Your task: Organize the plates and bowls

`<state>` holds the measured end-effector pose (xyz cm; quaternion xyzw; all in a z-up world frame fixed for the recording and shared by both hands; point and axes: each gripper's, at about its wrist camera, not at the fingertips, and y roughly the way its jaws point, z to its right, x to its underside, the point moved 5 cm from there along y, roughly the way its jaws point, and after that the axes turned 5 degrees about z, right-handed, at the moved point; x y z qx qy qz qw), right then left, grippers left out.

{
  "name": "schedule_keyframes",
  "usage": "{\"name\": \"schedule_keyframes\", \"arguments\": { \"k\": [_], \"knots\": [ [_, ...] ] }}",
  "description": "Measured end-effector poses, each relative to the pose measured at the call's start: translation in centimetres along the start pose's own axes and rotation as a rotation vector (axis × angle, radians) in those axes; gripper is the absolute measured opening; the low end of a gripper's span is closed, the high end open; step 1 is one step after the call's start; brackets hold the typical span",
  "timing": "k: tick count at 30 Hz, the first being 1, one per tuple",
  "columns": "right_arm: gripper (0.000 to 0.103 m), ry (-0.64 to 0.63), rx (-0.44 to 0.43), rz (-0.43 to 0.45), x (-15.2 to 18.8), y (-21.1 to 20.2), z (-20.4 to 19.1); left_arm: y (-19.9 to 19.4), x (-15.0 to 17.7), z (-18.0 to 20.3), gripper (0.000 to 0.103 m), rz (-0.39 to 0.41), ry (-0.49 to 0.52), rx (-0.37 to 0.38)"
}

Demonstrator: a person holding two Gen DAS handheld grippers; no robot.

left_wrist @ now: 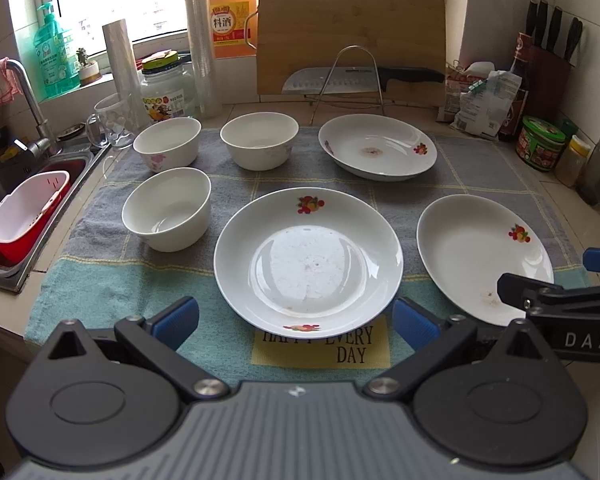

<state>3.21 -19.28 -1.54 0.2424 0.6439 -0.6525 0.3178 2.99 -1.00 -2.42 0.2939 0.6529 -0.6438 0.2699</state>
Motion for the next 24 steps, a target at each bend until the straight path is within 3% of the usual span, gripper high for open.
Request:
{"name": "schedule_keyframes", "arguments": {
  "k": [15,24],
  "knots": [
    [0.103,-0.027,-0.081,0.108,0.8,-1.1,3.1,-0.9,-0.2,2.3,0.102,0.069,-0.018,0.04],
    [0.103,-0.018,-0.099,0.099,3.0,0.0,6.1,-0.9,-0.2,3.5,0.102,0.088,-0.048,0.043]
  ]
}}
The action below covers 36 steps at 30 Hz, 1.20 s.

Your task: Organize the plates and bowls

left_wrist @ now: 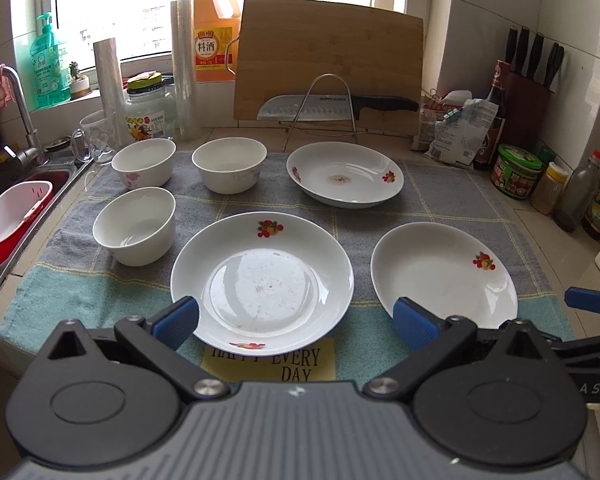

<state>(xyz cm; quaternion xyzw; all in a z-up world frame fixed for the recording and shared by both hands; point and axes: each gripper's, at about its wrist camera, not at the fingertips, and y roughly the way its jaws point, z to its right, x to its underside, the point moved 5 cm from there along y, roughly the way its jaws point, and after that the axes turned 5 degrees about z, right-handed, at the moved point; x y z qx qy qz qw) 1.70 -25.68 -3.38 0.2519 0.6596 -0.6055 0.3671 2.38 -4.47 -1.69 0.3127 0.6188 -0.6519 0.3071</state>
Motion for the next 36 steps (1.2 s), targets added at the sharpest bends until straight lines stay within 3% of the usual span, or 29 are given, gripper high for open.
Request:
{"name": "schedule_keyframes", "arguments": {
  "k": [14,20,36],
  "knots": [
    [0.103,-0.009,-0.04,-0.009,3.9,0.3,2.3,2.2,-0.1,3.0,0.102,-0.067,0.022,0.161],
    [0.103,-0.014,-0.041,-0.039,5.3,1.8,2.7,3.9,-0.4,3.8,0.102,-0.067,0.107,0.15],
    [0.103,0.004,-0.001,-0.086,6.7,6.0,2.3,10.1,-2.3,6.1,0.102,-0.14,0.31,0.286]
  ]
}}
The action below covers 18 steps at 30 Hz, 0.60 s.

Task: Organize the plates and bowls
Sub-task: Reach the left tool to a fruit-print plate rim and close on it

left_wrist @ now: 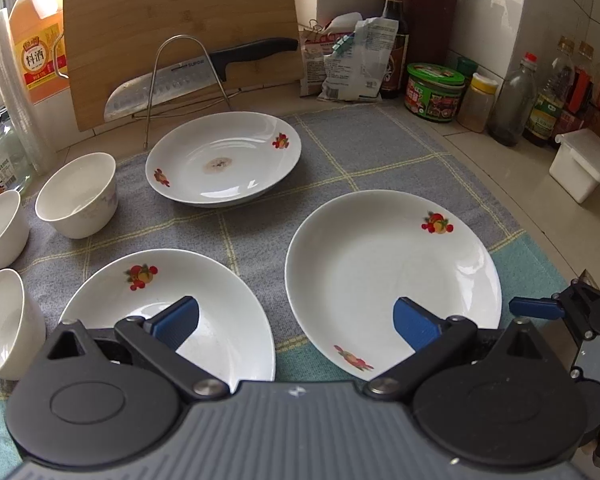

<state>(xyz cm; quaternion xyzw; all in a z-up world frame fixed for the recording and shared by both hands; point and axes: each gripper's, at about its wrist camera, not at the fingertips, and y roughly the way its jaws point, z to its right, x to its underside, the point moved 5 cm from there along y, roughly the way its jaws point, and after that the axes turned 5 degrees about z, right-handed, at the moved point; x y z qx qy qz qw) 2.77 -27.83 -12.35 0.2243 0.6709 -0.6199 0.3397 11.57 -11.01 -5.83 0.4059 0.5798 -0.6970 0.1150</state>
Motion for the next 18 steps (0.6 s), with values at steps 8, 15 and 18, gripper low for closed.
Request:
{"name": "schedule_keyframes", "arguments": {
  "k": [8,15,18],
  "knots": [
    [0.103,-0.028,-0.003,0.0,-0.6,1.2,-1.0,1.5,-0.8,-0.3,0.102,-0.012,0.047,0.027],
    [0.103,-0.048,-0.014,0.012,-1.2,2.0,-1.6,2.5,-1.9,-0.5,0.102,-0.002,0.074,0.058],
    [0.103,-0.05,-0.017,0.011,-1.4,2.2,-1.5,3.2,-2.6,-0.3,0.102,-0.003,0.084,0.094]
  ]
}}
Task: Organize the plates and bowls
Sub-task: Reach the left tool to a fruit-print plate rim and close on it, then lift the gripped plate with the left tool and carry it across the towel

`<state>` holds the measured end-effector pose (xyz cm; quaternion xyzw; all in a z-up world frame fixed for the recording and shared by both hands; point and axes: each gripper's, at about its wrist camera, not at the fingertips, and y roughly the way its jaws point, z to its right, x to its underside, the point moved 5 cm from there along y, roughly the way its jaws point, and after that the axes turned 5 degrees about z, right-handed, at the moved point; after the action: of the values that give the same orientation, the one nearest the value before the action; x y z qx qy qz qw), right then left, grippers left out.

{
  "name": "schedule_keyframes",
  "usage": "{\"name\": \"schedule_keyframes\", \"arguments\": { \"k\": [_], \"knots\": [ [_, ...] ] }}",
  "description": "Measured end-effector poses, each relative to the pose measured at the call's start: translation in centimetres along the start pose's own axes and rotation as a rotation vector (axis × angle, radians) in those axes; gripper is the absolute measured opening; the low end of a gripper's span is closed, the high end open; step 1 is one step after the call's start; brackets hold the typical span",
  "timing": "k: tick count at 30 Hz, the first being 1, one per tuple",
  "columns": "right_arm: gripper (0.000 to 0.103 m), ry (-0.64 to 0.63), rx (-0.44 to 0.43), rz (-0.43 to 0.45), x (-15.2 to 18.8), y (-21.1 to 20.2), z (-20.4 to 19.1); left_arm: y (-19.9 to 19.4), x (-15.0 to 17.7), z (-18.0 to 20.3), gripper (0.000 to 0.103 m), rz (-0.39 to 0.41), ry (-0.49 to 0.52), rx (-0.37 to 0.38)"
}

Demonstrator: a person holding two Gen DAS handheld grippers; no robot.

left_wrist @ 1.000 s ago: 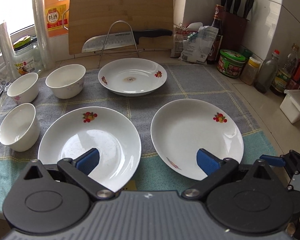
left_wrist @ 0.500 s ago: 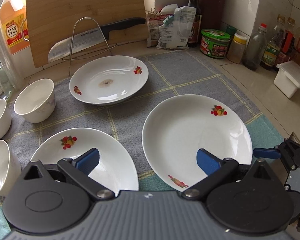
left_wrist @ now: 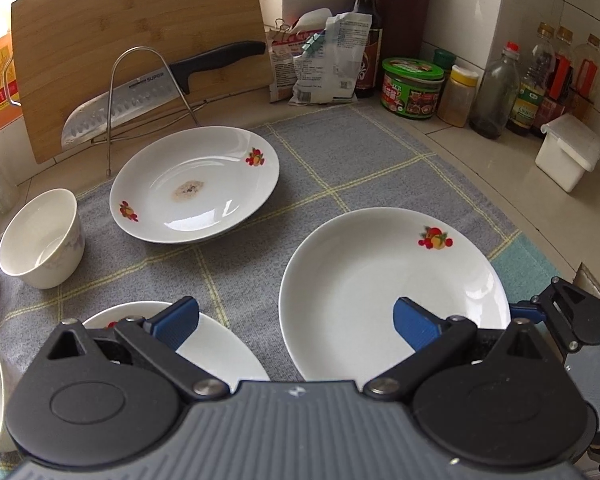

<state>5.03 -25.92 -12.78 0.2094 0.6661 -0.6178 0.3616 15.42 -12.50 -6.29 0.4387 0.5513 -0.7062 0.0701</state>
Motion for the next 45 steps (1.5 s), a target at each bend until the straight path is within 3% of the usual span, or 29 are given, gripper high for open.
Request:
{"name": "schedule_keyframes", "arguments": {
  "k": [7,18,22,28,45],
  "knots": [
    [0.103,-0.001,-0.006,0.034,0.3,-0.1,0.1,3.2,-1.6,0.8,0.102,-0.032,0.074,0.068],
    [0.103,-0.004,-0.006,0.068,0.4,-0.2,0.1,8.7,-1.8,1.6,0.102,-0.222,0.117,0.255],
    [0.103,-0.007,-0.009,0.061,0.3,-0.2,0.1,9.5,-1.5,1.9,0.095,-0.282,0.14,0.31],
    [0.103,-0.019,-0.024,0.052,0.2,0.0,0.1,9.7,-1.8,2.5,0.088,-0.302,0.219,0.365],
    [0.103,-0.054,-0.067,0.029,-0.2,0.4,0.2,10.3,-2.4,2.7,0.085,-0.337,0.26,0.381]
  ]
}}
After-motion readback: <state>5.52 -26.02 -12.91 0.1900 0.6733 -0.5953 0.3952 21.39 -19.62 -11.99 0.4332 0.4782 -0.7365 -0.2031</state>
